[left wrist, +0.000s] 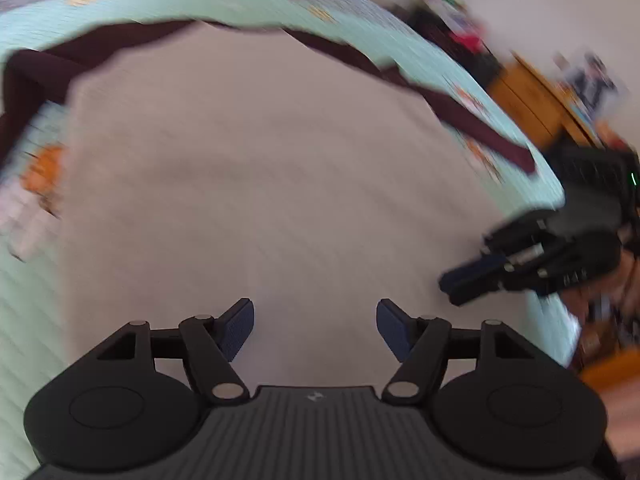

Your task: Fold clothes

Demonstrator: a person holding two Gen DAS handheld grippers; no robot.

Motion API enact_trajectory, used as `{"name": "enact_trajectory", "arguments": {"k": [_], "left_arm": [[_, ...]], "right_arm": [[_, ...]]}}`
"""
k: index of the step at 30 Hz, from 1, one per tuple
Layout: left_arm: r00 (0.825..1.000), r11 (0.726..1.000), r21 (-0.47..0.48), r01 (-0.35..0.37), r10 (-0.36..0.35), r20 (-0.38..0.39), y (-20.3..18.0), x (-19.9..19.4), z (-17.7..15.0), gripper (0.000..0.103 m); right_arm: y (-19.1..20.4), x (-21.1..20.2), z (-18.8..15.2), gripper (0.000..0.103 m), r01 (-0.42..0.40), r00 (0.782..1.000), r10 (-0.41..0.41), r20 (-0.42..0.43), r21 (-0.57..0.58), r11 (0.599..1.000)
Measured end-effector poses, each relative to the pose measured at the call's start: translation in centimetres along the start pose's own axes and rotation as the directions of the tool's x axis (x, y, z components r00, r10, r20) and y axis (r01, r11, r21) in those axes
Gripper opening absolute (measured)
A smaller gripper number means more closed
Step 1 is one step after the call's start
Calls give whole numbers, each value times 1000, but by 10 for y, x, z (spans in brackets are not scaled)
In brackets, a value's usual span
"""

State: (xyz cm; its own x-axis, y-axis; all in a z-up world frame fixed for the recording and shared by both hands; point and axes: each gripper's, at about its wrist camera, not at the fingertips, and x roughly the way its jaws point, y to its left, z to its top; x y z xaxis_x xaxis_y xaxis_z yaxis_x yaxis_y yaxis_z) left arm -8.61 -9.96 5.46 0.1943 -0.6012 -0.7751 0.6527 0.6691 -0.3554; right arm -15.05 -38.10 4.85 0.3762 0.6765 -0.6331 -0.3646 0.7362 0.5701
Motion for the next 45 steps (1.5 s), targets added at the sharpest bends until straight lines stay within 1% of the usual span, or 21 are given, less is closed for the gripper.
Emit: {"name": "enact_trajectory", "arguments": {"k": [2,4,5,7,10,12,14,15,16,18,21,24,26,30,32,33,34,36,38,42,45], "left_arm": [[998,998,41,-54,53,15,-3,11,7,71],[994,991,80,-111,109,33,-7,21,15,71],[981,978,74,-193,189,51,-1,26,28,70],[952,951,52,-303,300,70,15,39,53,70],[933,935,-41,-352,354,70,45,49,80,74],[931,934,-41,-354,356,78,39,36,77,69],[930,934,-42,-356,358,86,34,24,75,69],[930,935,-41,-353,356,89,32,17,73,69],[949,953,-28,-302,303,85,27,7,65,69],[971,974,-6,-226,226,75,14,-5,43,70],[975,975,40,-219,217,57,-7,-15,14,70],[975,972,91,-215,209,70,-31,-26,-14,70],[974,960,169,-222,210,85,-48,-31,-32,70],[960,875,395,-279,265,90,-81,-24,-61,70],[943,826,459,-327,319,98,-87,-13,-70,70],[938,815,469,-339,333,99,-88,-8,-71,70],[935,809,476,-345,340,100,-88,-4,-72,70],[939,812,477,-337,328,105,-90,-3,-69,70],[948,825,470,-315,299,110,-93,-5,-66,70],[947,814,487,-316,300,113,-99,2,-63,70],[940,808,483,-337,320,121,-98,9,-59,69]], "right_arm": [[2,-1,-18,17,31,998,-32,-56,-19,999],[-21,3,-6,11,47,998,-45,-35,41,998],[-32,6,0,5,56,998,-55,-22,71,996],[-60,10,30,2,127,989,-135,65,106,986],[-85,15,69,2,239,945,-267,189,159,958],[-85,14,80,3,260,925,-304,226,204,944],[-72,8,76,12,226,937,-268,225,198,954],[-61,4,67,12,185,956,-215,202,158,970],[-50,0,57,12,144,971,-164,176,118,983],[-22,-6,33,27,111,989,-114,99,37,993],[25,-17,-10,50,119,991,-111,79,-105,987],[67,-23,-39,50,148,986,-126,109,-223,964],[98,-24,-58,53,231,971,-188,148,-361,903],[138,-5,-100,55,361,927,-331,176,-652,667],[139,6,-106,53,387,907,-384,175,-707,592],[136,8,-107,53,403,898,-399,184,-710,578],[134,8,-103,52,409,897,-400,189,-698,588],[129,6,-90,29,401,907,-377,185,-650,645],[128,8,-77,19,388,917,-356,180,-605,695],[117,0,-68,16,375,926,-331,183,-547,748],[113,-2,-68,16,381,924,-328,195,-528,759]]}}
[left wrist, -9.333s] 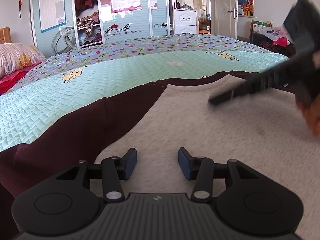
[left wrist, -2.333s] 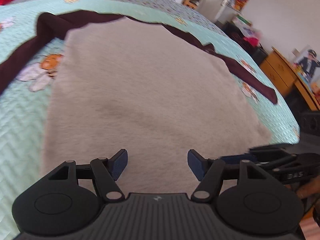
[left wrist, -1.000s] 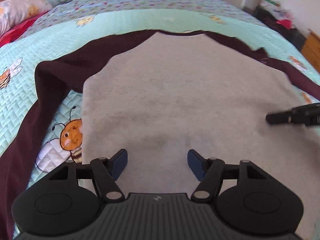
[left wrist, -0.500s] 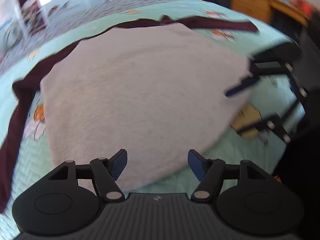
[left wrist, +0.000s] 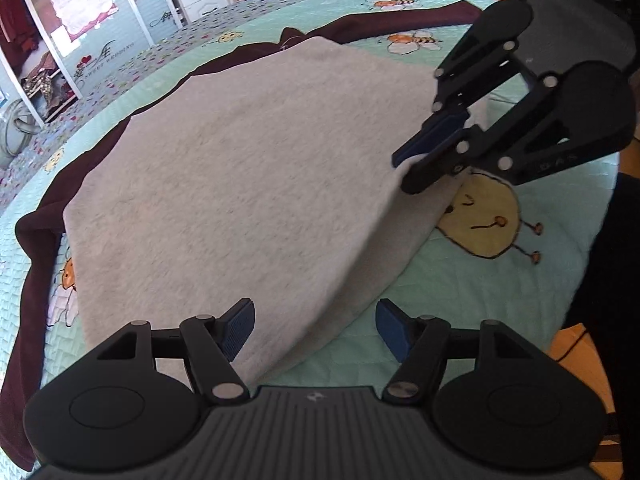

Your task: Fold clothes

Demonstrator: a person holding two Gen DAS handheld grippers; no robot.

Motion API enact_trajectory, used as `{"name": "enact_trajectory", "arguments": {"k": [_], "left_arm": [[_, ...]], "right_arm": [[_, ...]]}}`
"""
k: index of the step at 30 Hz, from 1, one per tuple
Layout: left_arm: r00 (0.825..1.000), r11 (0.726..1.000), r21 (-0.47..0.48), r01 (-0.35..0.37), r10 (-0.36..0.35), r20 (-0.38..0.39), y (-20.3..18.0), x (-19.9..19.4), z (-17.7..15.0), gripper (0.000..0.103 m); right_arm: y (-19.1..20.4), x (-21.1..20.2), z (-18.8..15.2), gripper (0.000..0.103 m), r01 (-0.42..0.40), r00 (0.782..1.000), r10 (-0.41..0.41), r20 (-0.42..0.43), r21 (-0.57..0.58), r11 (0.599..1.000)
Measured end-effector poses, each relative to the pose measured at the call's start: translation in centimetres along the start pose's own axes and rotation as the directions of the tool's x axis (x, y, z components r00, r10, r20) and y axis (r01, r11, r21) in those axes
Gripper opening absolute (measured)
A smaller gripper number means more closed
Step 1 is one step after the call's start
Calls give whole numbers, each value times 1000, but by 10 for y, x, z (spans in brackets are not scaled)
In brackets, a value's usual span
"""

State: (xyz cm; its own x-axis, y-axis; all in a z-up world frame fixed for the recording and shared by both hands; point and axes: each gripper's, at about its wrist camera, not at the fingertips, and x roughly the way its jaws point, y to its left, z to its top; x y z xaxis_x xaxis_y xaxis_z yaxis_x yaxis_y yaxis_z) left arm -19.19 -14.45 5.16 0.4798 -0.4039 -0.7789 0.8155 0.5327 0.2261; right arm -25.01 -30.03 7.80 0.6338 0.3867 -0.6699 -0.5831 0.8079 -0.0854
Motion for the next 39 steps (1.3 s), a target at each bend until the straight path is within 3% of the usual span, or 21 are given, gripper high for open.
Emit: {"name": "enact_trajectory", "arguments": {"k": [4,7,10,12,14,17,19,21,24,26,29,32,37,39], "left_arm": [[998,995,-94,-19,24,54,15,-6,9,66],[992,990,-134,-47,62,108,23,-13,14,65],[1000,994,-105,-9,11,21,19,2,5,62],[1000,997,-80,-8,6,-24,14,12,-7,60],[1000,994,-105,-8,7,-9,15,8,-9,59],[1000,994,-108,-17,17,0,17,5,-5,59],[999,995,-89,-43,44,17,18,3,0,50],[995,993,-91,-74,80,61,23,-4,8,34],[977,985,-119,-129,146,153,29,-20,14,34],[986,988,-96,-122,132,98,23,-6,4,34],[993,992,-52,-112,113,21,12,13,-16,33],[993,993,-34,-114,114,26,10,7,-18,34],[998,993,-98,-69,69,-4,22,-8,-15,44],[1000,990,-143,-2,5,22,23,-22,-14,48]], "right_arm": [[1,-10,-2,15,49,998,-48,32,-7,999],[6,-29,7,13,109,986,-104,132,-34,993],[15,-30,7,13,122,983,-113,145,-57,991],[23,-14,-9,11,72,996,-68,63,-70,995],[30,-2,-24,11,44,999,-45,-7,-82,996],[31,-1,-28,10,47,999,-47,-9,-47,998],[30,-2,-25,9,62,998,-62,1,-52,997],[30,-5,-20,8,91,996,-90,23,-71,993],[26,-20,-3,8,191,976,-178,127,-92,977],[34,-21,-3,8,239,963,-215,164,-141,961],[47,6,-24,8,167,986,-159,55,-207,964],[52,17,-41,8,139,990,-139,16,-202,969],[42,21,-39,8,109,994,-110,0,-147,983],[42,21,-38,8,105,994,-107,-3,-148,983]]}}
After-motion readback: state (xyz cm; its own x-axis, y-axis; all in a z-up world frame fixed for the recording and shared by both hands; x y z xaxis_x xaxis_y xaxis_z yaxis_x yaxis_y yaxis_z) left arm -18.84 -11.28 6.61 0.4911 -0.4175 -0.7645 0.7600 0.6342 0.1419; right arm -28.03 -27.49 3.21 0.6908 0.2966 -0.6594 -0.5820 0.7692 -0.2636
